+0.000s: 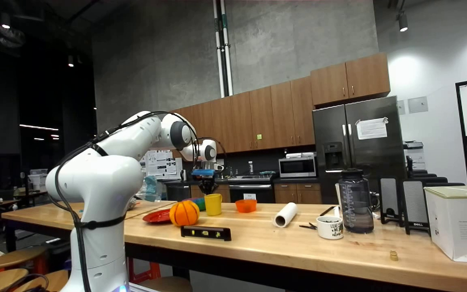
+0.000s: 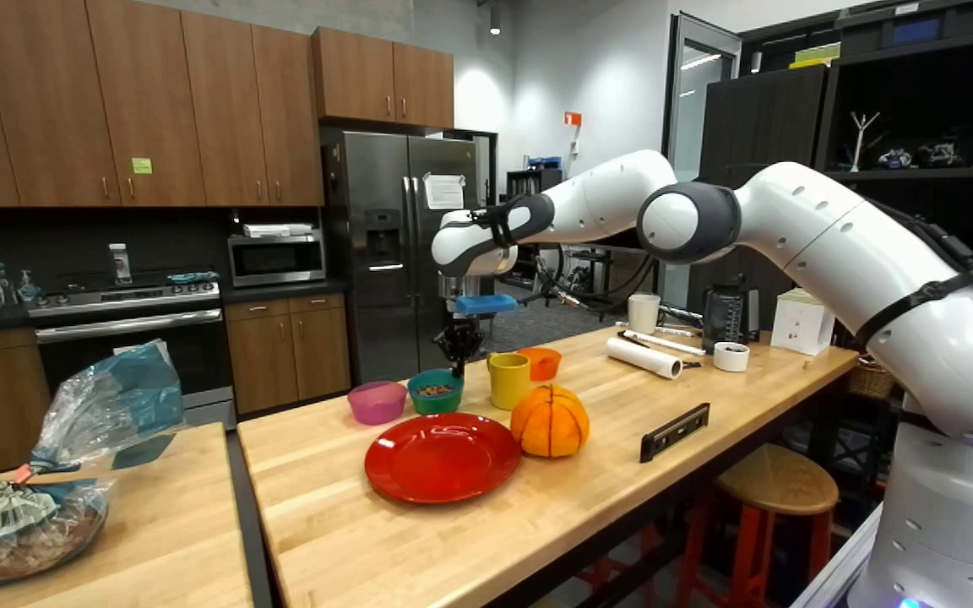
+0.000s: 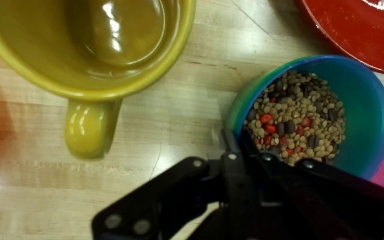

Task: Pour the contents of the blue bowl into the pink bowl

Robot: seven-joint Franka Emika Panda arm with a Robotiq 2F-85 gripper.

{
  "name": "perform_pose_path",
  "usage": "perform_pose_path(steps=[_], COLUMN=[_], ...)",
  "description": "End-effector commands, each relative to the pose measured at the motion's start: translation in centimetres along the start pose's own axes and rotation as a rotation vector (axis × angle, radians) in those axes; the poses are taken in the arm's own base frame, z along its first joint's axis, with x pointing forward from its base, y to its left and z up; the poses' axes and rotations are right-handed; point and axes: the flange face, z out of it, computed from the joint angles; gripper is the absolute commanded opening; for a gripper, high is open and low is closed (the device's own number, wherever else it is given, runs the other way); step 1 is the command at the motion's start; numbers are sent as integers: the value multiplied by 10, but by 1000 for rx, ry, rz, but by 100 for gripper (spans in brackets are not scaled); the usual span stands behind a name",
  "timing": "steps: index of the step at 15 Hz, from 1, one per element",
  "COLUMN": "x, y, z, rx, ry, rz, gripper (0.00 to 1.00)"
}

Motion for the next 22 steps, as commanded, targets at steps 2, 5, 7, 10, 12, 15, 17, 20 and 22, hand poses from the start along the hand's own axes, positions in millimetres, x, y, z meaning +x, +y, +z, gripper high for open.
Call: perform_pose_path(steps=[2,5,7,10,12,15,17,20,22], x=[-3,-3,-3,-5,-5,-6,-6,-6,-6], y=[-2,1,4,6,5,4,3,2,2], z=[-21,-14,-8,-4,-3,-2,-3,-3,-4], rx=[-7,-19,-23,-25,-26,-29,-30,-27,-27], ry=[0,-16,-34,-51,-61,-65,-64,-66,-65], rz=[31,52,62,72,72,72,68,67,66], gripper=[1,1,30,41,54,24,27,7,0])
